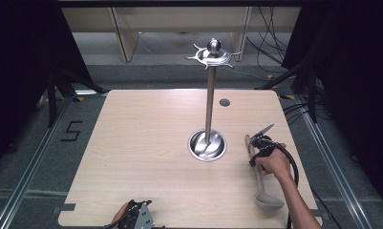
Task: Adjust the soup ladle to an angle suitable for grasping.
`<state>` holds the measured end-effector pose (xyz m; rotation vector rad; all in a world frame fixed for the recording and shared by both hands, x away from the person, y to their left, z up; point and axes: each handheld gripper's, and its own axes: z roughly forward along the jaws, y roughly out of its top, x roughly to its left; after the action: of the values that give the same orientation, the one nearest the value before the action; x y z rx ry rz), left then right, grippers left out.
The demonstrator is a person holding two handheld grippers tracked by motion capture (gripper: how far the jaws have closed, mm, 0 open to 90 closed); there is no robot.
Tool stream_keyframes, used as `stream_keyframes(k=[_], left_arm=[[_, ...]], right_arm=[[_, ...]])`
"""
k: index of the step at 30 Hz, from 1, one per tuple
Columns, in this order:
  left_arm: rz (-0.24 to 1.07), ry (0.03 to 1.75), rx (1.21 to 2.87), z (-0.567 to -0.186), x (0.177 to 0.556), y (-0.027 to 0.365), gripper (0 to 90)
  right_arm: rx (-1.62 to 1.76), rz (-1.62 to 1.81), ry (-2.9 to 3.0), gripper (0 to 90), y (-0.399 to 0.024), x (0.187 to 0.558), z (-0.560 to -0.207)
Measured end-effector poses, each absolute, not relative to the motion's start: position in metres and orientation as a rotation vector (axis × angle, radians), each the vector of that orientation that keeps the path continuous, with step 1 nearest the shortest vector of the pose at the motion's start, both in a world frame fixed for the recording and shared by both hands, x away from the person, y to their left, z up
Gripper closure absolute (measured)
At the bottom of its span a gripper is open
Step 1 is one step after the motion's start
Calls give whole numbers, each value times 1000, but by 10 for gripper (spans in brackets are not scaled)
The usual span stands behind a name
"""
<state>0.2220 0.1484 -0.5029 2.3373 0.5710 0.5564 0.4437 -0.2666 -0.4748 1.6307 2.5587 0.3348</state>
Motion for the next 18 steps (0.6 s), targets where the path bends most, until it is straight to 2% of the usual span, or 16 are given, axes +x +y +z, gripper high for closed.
stream_keyframes(k=[5, 14, 18], left_arm=[[554, 573, 2343, -502, 222, 149, 155], [546, 583, 2327, -503, 222, 148, 155], [543, 584, 2333, -503, 223, 149, 155]], right_arm=[[1744, 435, 2476, 765, -275, 445, -471], [1740, 545, 2426, 767, -286, 439, -449], [1624, 659, 2423, 767, -290, 433, -434]])
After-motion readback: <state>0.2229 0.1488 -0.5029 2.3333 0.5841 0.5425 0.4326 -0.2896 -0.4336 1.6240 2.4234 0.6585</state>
